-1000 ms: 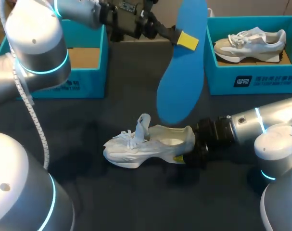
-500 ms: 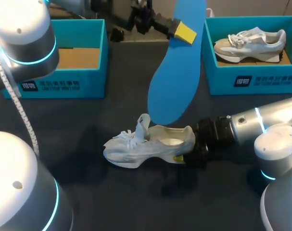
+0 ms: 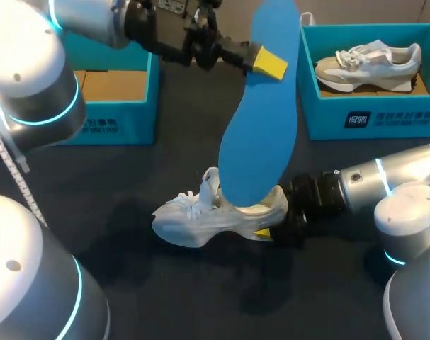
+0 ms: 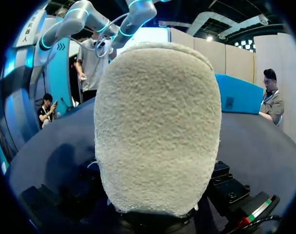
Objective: Take the shoe out of the shoebox, open the shoe tongue, remove and reinsert the insole, then place the shoe into the shoebox
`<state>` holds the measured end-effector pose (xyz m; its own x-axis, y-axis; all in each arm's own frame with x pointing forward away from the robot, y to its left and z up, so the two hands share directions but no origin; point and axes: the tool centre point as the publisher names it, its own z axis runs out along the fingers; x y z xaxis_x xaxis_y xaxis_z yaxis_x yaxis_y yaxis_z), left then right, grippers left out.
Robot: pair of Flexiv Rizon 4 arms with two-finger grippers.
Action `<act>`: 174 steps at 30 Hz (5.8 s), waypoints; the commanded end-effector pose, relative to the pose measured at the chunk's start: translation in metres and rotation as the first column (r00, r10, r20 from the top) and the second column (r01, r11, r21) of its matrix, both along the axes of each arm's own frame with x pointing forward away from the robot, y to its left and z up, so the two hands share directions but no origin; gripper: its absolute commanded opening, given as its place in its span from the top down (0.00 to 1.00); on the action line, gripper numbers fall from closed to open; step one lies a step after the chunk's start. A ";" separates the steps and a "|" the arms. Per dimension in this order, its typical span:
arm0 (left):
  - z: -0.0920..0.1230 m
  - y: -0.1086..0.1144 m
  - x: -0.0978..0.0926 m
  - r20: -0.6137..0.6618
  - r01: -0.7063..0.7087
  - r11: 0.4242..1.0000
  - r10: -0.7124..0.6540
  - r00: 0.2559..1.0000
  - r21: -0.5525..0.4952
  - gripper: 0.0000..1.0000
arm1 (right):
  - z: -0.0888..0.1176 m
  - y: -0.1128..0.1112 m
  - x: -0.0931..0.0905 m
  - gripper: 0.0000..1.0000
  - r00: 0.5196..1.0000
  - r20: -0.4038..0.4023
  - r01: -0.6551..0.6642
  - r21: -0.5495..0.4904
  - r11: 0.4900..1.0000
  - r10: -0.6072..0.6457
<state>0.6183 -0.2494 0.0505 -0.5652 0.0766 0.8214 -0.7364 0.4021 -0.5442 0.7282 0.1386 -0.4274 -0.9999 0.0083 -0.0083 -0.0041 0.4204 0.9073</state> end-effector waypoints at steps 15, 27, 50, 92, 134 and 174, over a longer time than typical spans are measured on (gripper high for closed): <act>-0.002 0.003 -0.005 0.000 -0.015 1.000 0.015 1.000 -0.008 1.00 | -0.006 0.004 0.002 1.00 1.000 -0.002 0.000 -0.007 1.000 0.000; -0.002 0.003 -0.005 0.000 -0.015 1.000 0.015 1.000 -0.008 1.00 | -0.006 0.004 0.002 1.00 1.000 -0.002 0.000 -0.007 1.000 0.000; -0.002 0.003 -0.005 0.000 -0.015 1.000 0.015 1.000 -0.008 1.00 | 0.003 -0.003 0.001 0.00 0.997 -0.030 0.072 -0.076 0.994 -0.075; -0.002 0.003 -0.005 0.000 -0.015 1.000 0.015 1.000 -0.008 1.00 | 0.092 -0.024 -0.015 0.00 0.985 0.036 0.157 -0.607 0.779 -0.171; -0.002 0.003 -0.005 0.000 -0.015 1.000 0.015 1.000 -0.008 1.00 | 0.095 -0.013 -0.005 0.00 0.993 0.004 0.081 -0.769 0.634 -0.122; -0.002 0.003 -0.005 0.000 -0.015 1.000 0.015 1.000 -0.008 1.00 | 0.085 0.008 0.034 0.00 0.996 0.003 0.057 -0.768 0.638 -0.085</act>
